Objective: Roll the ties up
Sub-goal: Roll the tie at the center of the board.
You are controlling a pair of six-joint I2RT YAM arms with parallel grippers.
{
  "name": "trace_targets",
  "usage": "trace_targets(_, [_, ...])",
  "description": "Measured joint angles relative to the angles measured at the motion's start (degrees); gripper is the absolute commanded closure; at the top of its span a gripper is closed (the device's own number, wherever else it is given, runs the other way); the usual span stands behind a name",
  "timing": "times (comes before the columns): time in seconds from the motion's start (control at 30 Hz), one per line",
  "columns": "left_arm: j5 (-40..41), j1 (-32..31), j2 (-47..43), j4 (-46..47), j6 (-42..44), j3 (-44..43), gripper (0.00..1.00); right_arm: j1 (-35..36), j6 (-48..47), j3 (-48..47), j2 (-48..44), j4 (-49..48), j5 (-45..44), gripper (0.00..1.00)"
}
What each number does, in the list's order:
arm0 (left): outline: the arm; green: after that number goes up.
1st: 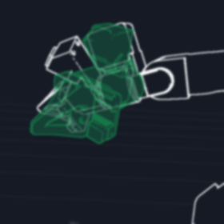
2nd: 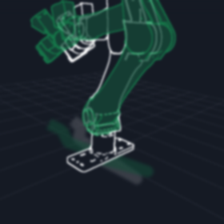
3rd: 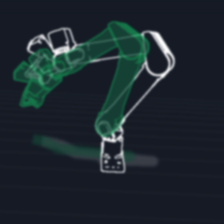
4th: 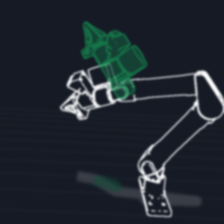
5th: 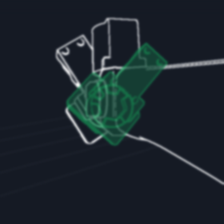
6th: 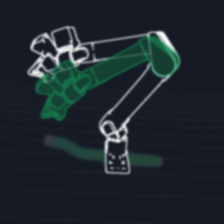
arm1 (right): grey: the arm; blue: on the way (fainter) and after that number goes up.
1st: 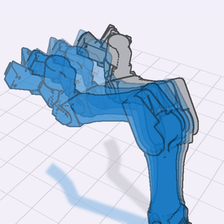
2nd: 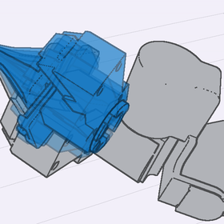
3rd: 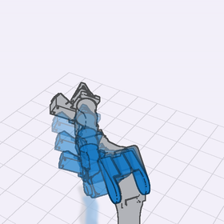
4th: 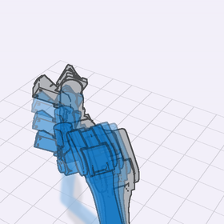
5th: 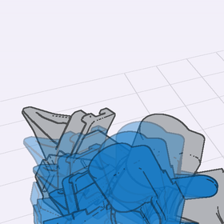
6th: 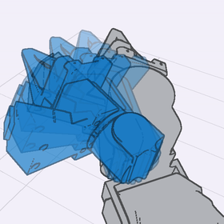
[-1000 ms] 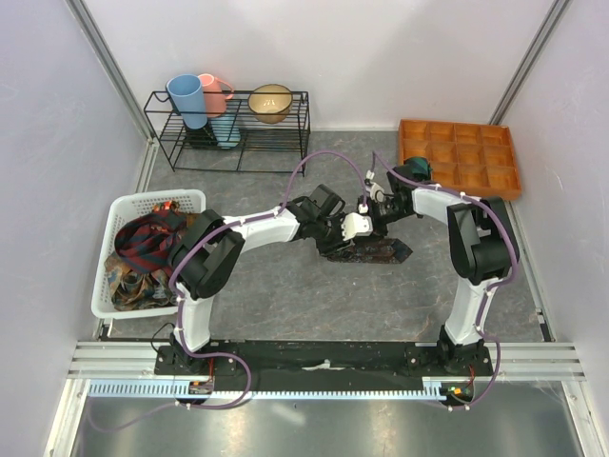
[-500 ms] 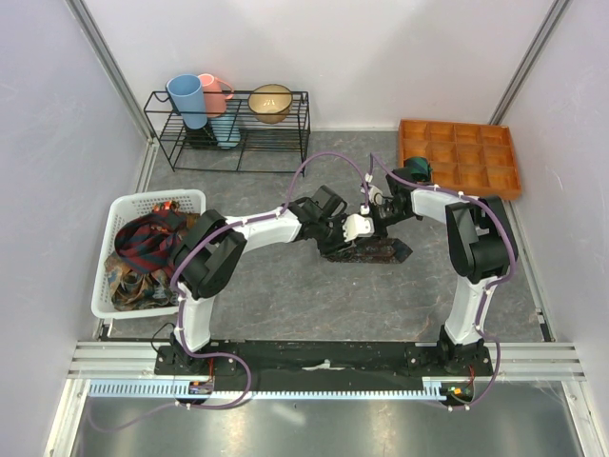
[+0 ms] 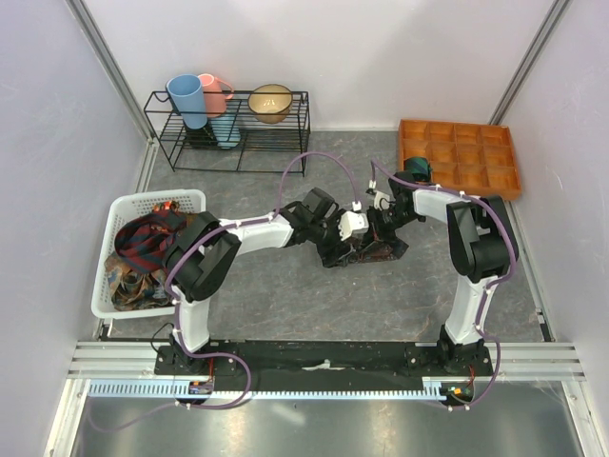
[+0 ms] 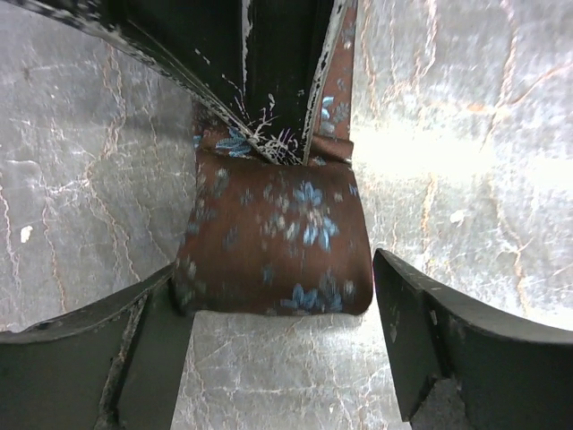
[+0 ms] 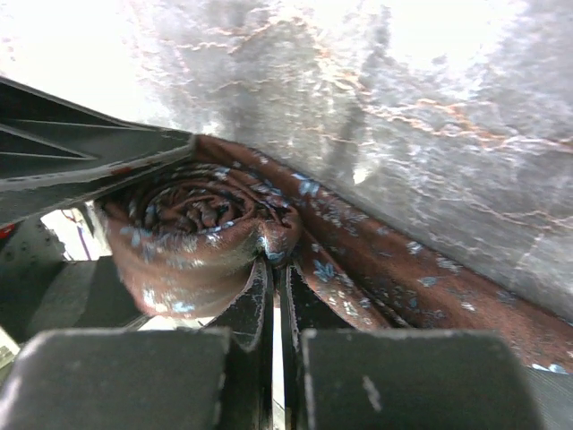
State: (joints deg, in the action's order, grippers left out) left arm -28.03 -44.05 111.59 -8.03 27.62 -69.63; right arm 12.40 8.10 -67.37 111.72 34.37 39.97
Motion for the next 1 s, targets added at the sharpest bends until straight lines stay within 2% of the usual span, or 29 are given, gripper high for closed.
trace_targets(0.23, [-3.08, 1.53, -0.17, 6.05, -2.93, 2.51, 0.16, 0.20, -0.17, -1.70, 1.38, 2.54, -2.34, 1.00])
trace_targets(0.47, [-5.75, 1.46, 1.86, 11.21, -5.16, 2.19, 0.23, 0.57, -0.63, -3.02, 2.10, 4.13, -3.08, 1.00])
trace_targets(0.77, [-6.05, 0.31, 5.07, 11.91, -6.62, 0.09, 0.33, 0.59, -0.66, -3.23, 2.47, 4.28, -2.62, 1.00])
trace_targets(0.9, [-4.63, -0.09, 5.07, 11.39, -6.69, -0.17, 0.50, 0.74, -0.37, -3.32, 2.86, 3.98, -1.88, 1.00])
trace_targets(0.93, [-3.98, -0.20, 5.07, 11.10, -6.67, -0.26, 0.60, 0.83, -0.31, -3.43, 3.06, 3.98, -1.75, 1.00])
trace_targets(0.97, [-3.50, -0.31, 5.07, 10.69, -6.64, -0.39, 0.64, 0.90, -0.24, -3.72, 3.28, 4.09, -1.57, 1.00])
trace_targets(1.0, [-3.08, -0.33, 5.07, 10.32, -6.64, -0.55, 0.67, 0.92, -0.22, -3.93, 3.48, 4.17, -1.44, 0.96])
